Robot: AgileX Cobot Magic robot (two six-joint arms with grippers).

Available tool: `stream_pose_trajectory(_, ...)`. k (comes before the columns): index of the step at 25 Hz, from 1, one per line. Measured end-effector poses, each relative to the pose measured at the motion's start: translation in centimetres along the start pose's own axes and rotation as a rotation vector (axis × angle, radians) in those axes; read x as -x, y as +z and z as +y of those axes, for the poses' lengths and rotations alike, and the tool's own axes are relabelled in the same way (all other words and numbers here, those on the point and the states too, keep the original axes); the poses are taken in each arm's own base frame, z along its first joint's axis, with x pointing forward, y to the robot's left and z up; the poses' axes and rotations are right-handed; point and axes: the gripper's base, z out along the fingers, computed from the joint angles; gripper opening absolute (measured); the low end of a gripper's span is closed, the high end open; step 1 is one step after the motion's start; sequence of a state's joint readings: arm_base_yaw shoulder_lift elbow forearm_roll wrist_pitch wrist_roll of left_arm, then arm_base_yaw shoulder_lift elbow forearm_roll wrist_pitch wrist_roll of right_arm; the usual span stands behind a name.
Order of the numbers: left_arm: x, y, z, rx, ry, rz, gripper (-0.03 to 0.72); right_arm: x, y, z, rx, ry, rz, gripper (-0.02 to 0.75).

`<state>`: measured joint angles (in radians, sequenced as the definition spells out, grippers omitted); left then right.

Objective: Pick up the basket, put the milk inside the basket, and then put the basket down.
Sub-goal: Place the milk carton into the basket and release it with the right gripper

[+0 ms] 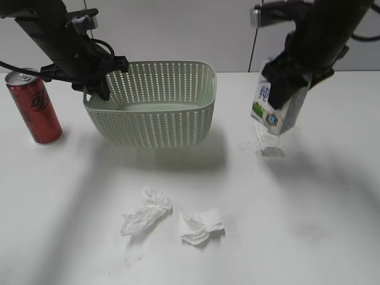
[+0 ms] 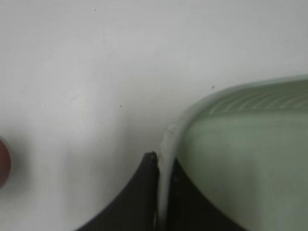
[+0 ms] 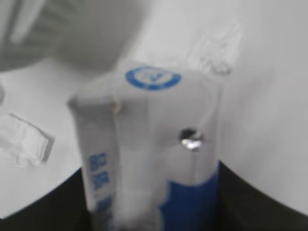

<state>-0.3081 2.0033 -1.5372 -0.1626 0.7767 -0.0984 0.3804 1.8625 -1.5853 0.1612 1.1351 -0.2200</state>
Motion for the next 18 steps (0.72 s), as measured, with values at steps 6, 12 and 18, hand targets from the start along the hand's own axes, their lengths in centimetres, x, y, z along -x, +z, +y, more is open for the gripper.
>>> stream_pose_trajectory(6,0.0,0.0,0.0,0.0,0.0,0.0,0.0,4.2,-6.4,2.9,-0.011,-0.102,-0.225,0.323)
stream_pose_trajectory(12,0.0,0.0,0.0,0.004,0.004,0.0,0.0,7.2,-4.8,6.9,0.022,-0.208,-0.268,0.323)
stream_pose_trajectory(18,0.0,0.0,0.0,0.003,0.003,-0.001,0.0,8.9,3.7,9.4,-0.008,-0.335,-0.193,0.322)
